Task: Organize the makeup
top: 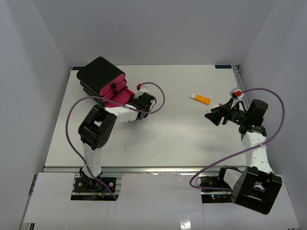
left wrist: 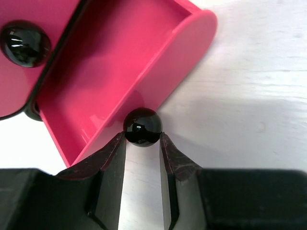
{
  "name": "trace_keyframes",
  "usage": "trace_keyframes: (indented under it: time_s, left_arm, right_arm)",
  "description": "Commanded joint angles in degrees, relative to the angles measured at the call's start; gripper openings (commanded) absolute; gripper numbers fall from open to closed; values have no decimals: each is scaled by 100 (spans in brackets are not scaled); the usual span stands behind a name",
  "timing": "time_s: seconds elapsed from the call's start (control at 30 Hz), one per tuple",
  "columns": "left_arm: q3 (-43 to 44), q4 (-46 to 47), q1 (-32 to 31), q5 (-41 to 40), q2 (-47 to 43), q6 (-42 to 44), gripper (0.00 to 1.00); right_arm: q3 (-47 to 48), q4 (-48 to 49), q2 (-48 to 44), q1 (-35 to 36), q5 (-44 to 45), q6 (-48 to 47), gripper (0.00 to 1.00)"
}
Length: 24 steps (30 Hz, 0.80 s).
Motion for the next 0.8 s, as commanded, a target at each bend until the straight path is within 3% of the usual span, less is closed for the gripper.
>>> trace_keyframes:
  time_s: [0.0,0.07,0.3,0.5,0.63,0.77]
  left_arm:
    - [84,-113,-107,250,-416,-280,32]
    - [120,-191,-107,357,-472,-283,48]
    - [100,-354,-111,1061,-942,-326,82]
    - [61,-578,-137,1914,-1631,-414,86]
    - [-22,-657,-149,3267,-2279,-430,90]
    - [-512,-578,-142,5178,-3321,-563,94]
  right_arm:
    - [19,209,-30,-52,-17,-49,67]
    - [19,204,-35,-52,-17,-49,68]
    - [-7,204,12,-56,13,-67,79]
    - [70,47,65,-87,147,-351,80]
    - [232,-438,196,-87,533,-903,82]
    - [606,-1180,654,-85,1555,-1481,91]
